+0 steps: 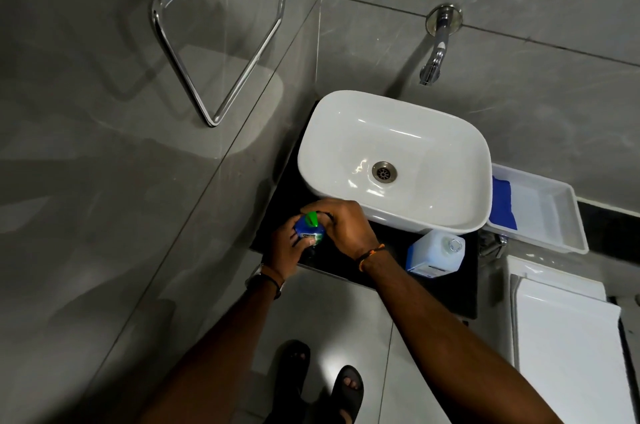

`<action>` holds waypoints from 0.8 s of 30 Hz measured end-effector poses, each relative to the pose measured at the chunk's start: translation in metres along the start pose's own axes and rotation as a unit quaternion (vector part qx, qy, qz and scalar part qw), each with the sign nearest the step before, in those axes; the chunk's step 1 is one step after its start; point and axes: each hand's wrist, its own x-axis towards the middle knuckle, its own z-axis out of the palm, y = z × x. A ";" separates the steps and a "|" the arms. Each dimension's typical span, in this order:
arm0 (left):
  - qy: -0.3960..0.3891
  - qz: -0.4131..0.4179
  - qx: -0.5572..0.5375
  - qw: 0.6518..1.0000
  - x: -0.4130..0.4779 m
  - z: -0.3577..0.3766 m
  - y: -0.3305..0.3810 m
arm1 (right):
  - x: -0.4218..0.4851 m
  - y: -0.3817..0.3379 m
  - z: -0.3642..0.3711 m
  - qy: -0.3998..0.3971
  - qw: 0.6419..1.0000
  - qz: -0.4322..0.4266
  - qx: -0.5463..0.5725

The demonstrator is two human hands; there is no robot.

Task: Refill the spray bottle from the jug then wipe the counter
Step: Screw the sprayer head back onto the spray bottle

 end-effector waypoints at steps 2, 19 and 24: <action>0.036 0.006 -0.011 0.999 0.001 -0.003 -0.002 | 0.009 -0.003 0.007 -0.001 1.000 0.002 -0.010; 0.274 -0.001 0.067 0.959 0.018 -0.021 -0.016 | 0.069 -0.027 0.037 -0.031 0.999 0.011 -0.025; 0.279 -0.001 0.084 0.957 0.020 -0.020 -0.019 | 0.068 -0.021 0.039 -0.026 0.999 0.008 -0.032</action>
